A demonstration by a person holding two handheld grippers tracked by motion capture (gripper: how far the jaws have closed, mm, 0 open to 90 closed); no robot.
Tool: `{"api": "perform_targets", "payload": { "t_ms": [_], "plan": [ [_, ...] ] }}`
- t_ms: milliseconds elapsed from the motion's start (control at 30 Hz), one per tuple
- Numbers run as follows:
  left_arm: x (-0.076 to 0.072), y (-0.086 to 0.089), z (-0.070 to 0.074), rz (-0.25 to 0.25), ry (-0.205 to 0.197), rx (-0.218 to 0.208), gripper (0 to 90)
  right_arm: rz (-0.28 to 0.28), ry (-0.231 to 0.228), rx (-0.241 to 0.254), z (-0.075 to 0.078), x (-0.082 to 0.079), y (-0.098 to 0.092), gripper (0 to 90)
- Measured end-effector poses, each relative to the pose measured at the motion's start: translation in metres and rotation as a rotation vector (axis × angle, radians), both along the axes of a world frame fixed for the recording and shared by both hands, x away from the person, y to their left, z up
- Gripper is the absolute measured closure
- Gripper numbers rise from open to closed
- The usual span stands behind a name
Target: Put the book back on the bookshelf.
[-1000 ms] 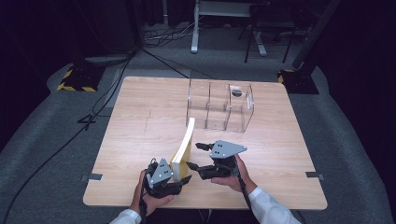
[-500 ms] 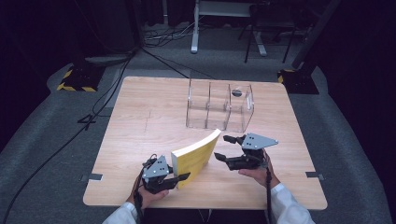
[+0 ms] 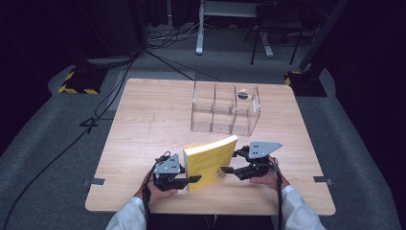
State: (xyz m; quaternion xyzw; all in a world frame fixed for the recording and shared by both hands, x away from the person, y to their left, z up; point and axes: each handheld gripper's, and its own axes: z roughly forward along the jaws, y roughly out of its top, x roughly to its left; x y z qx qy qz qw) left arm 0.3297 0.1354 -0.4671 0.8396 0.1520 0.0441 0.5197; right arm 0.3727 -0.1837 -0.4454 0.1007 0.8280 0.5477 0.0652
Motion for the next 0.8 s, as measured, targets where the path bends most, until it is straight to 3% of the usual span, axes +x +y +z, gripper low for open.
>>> {"api": "perform_targets", "payload": {
  "t_ms": [67, 133, 200, 233, 300, 333, 433, 500, 667, 800],
  "plan": [
    [0.000, 0.005, 0.001, 0.035, -0.007, 0.009, 69.3, -0.003, -0.004, 0.002, 0.000, -0.001, -0.001, 52.7],
    [0.001, 0.010, 0.002, 0.078, -0.014, 0.032, 62.4, 0.042, 0.013, 0.021, -0.001, -0.003, -0.004, 61.0],
    [0.001, 0.011, 0.002, 0.079, -0.017, 0.035, 61.5, 0.055, 0.007, 0.018, -0.001, -0.006, -0.004, 63.1],
    [-0.001, 0.011, 0.004, 0.077, -0.049, 0.065, 60.0, 0.072, -0.010, 0.017, -0.001, -0.012, -0.004, 67.3],
    [-0.002, 0.011, 0.006, 0.068, -0.058, 0.080, 60.0, 0.087, -0.018, 0.021, -0.001, -0.015, -0.004, 70.9],
    [-0.004, 0.011, 0.007, 0.054, -0.064, 0.086, 60.8, 0.138, -0.016, 0.029, 0.001, -0.019, -0.005, 73.0],
    [-0.008, 0.010, 0.009, 0.021, -0.094, 0.107, 63.1, 0.163, -0.022, 0.039, 0.003, -0.022, -0.003, 72.5],
    [-0.014, 0.003, 0.014, 0.011, -0.138, 0.160, 64.5, 0.199, -0.027, 0.067, 0.009, -0.026, 0.002, 69.5],
    [-0.016, 0.000, 0.013, 0.022, -0.150, 0.164, 62.0, 0.209, -0.051, 0.042, 0.004, -0.031, 0.011, 69.7],
    [-0.008, -0.004, 0.009, 0.044, -0.135, 0.132, 61.1, 0.142, -0.036, 0.082, -0.005, -0.029, 0.007, 73.7]
  ]
}}
